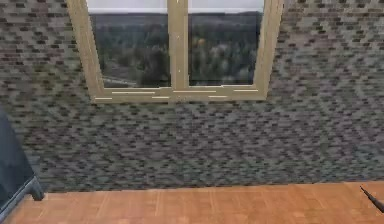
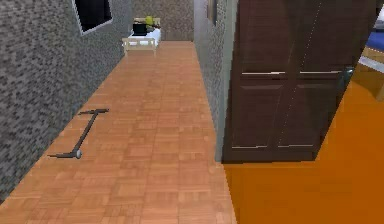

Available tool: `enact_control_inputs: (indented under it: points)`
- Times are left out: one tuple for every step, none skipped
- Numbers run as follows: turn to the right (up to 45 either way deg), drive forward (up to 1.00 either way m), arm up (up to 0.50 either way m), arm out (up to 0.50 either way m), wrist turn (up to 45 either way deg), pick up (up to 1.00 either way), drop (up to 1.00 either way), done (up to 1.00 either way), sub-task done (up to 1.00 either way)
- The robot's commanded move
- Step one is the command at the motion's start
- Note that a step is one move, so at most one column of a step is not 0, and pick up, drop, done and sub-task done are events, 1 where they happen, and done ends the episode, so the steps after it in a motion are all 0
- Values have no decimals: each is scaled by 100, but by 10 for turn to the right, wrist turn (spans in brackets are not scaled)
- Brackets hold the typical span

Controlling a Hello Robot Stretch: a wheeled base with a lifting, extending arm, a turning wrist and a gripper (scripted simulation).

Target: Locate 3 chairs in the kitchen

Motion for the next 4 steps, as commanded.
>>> enact_control_inputs:
  points:
    - [-330,0,0,0,0,0,0,0,0]
    - [0,20,0,0,0,0,0,0,0]
    - [-450,0,0,0,0,0,0,0,0]
    - [-150,0,0,0,0,0,0,0,0]
